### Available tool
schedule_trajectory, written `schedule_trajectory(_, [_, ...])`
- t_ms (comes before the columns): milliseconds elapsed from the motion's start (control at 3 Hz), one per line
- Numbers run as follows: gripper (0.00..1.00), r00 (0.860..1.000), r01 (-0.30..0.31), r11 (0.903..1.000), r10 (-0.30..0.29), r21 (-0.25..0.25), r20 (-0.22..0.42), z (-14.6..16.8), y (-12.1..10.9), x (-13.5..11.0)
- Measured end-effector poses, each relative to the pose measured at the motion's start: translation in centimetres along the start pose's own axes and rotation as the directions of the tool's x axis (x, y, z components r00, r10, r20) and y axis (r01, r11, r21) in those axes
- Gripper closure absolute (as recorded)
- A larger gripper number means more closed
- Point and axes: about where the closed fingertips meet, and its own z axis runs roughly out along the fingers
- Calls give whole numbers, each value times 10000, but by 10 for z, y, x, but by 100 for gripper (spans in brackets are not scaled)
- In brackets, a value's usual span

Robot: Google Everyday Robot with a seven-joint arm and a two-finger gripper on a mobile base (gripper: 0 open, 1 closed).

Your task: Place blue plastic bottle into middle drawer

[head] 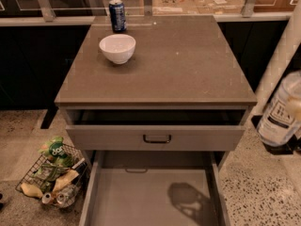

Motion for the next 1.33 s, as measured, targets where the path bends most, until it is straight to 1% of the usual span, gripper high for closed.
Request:
schedule_trajectory(333, [100,10000,21,9983,-18,-591,62,-4,16,51])
schedule_trajectory(667, [100,9994,166,9942,-198,-1066,-286,9,29,97])
schedule_trajectory(1000, [100,9945,284,9885,-429,-1483,-956,28,42,137])
schedule_trajectory(1333, [100,9867,264,9818,-558,-1879,-1529,56,51,174])
